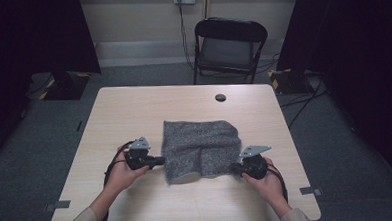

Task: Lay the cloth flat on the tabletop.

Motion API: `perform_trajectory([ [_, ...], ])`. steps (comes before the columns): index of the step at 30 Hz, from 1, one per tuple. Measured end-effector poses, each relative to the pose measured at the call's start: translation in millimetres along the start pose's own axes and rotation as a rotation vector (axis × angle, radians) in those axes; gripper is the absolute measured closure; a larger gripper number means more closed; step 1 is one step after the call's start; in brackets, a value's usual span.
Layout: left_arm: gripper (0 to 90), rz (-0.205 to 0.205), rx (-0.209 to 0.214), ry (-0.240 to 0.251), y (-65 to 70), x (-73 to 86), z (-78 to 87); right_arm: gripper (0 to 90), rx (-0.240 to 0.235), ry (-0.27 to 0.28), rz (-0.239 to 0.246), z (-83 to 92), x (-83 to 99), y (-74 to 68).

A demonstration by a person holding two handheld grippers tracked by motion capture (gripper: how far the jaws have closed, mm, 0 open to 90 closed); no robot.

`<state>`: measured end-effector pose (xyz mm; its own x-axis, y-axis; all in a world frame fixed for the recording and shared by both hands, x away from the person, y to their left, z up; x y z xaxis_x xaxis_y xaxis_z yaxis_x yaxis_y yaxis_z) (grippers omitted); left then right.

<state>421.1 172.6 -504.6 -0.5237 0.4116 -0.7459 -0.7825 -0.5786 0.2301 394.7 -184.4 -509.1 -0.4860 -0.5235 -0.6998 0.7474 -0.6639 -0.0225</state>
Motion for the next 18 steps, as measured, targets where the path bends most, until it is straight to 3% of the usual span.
perform_trajectory([
  [5,89.5,0.013,0.011,-0.005,-2.4,10.5,13.1,86.8,-0.025,0.007,0.001,14.4,7.5,-1.9],
  [9,89.5,0.005,0.032,-0.029,5.2,19.9,19.1,86.6,-0.067,-0.013,0.02,21.7,16.4,-11.1],
  [11,88.2,-0.009,0.024,-0.03,6.5,22.0,20.3,81.0,-0.086,-0.012,0.015,25.1,18.9,-16.4],
  [12,80.1,-0.011,0.008,-0.014,6.5,21.5,20.1,72.6,-0.091,-0.001,-0.002,27.0,18.3,-17.8],
  [13,67.8,-0.012,-0.001,0.001,5.8,20.1,20.2,71.3,-0.076,0.024,-0.011,29.0,16.3,-17.4],
  [14,63.6,-0.012,-0.001,0.001,5.8,20.1,20.2,71.3,-0.076,0.024,-0.011,29.0,16.3,-17.4],
  [16,53.6,0.019,-0.007,0.068,5.0,10.0,20.5,63.8,-0.051,0.082,-0.028,34.3,5.6,-12.0],
  [18,51.2,-0.007,-0.024,0.092,5.1,2.2,17.1,64.8,-0.007,0.102,-0.037,32.4,-1.7,-4.5],
])
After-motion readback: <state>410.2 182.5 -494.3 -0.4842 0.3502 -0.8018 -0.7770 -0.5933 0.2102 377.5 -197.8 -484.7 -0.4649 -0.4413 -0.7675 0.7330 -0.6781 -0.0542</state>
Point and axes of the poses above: each handheld gripper's, and its own axes: z roughly backward along the jaws, x roughly out of its underside, y roughly to its right, the point moved 4 cm from there along -z, roughly forward along the jaws, and after that the axes turned 2 degrees about z, right-handed, at the moved point
